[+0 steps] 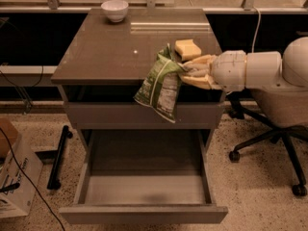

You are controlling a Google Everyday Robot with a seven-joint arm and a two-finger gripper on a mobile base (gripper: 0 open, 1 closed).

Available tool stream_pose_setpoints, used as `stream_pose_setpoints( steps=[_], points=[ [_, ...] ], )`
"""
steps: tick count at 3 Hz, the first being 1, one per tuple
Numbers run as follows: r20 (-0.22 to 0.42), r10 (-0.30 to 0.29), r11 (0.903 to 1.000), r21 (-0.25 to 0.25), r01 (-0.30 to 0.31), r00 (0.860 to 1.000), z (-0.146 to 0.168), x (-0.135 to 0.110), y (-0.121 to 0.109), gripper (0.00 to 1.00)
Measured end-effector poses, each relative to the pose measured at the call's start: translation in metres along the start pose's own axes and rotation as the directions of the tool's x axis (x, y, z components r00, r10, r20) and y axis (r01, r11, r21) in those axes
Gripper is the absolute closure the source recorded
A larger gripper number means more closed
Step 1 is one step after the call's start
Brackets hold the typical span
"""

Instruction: Pick green jalapeno chip bag from middle drawer and place on counter

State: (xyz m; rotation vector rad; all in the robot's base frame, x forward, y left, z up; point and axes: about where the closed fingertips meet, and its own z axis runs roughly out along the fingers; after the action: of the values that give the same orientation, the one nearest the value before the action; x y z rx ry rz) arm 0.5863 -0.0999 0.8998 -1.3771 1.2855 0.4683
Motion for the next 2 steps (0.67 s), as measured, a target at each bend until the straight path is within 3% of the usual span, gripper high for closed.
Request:
stream_pose_setpoints(
  steps=[1,2],
  points=[
    [-0.019,-0.057,0.9978,0.031,0.058,0.998,0.029,-0.006,-0.048,1.0],
    [0.004,-0.079,0.9959,0.044,0.079,0.997,0.052,-0.013,-0.082,1.0]
  ],
)
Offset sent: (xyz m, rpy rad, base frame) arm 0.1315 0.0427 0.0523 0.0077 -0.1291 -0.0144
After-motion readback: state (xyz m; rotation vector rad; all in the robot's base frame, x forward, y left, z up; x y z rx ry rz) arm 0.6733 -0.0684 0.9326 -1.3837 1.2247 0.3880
